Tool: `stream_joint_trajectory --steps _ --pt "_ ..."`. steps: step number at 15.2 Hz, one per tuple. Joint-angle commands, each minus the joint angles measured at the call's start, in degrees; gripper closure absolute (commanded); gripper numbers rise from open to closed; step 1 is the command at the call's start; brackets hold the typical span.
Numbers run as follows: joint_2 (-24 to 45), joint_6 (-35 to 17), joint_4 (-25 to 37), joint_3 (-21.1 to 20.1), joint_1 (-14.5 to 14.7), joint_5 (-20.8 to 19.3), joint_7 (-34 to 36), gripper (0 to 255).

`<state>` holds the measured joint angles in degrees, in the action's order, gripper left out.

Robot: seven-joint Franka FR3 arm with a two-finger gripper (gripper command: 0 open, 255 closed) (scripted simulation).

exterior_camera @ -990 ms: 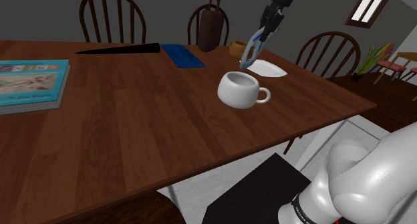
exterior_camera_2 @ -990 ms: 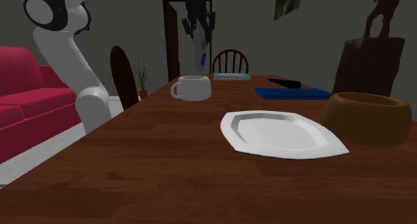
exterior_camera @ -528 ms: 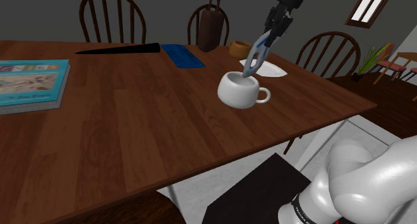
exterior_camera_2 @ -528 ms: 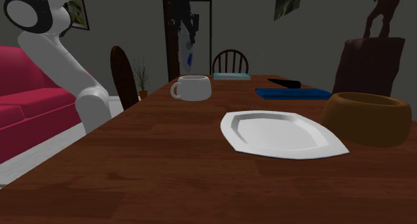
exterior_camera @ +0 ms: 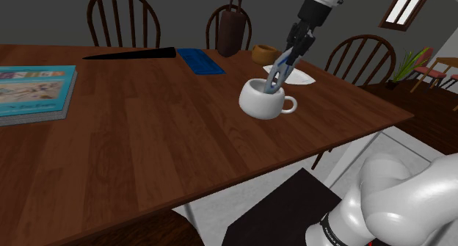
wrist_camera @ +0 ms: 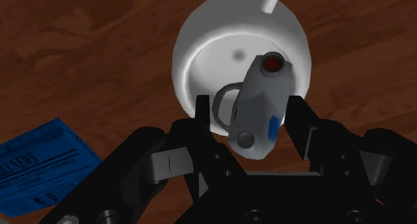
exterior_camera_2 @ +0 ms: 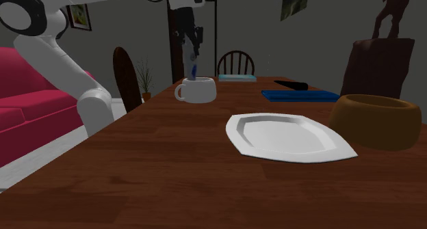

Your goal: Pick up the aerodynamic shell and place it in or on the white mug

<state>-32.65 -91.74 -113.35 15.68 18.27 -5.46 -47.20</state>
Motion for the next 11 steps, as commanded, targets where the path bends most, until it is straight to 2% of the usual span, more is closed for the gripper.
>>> stream_joint_trajectory --steps 1,9,11 --pt "-0.71 -1.46 -2.12 0.03 -0.13 -0.17 0.05 255" --pt "-2.77 -7.31 -10.01 0.36 -0.60 -0.81 0.18 255" --pt "-2.77 -7.31 -10.01 0.37 -0.60 -0.81 0.18 255"
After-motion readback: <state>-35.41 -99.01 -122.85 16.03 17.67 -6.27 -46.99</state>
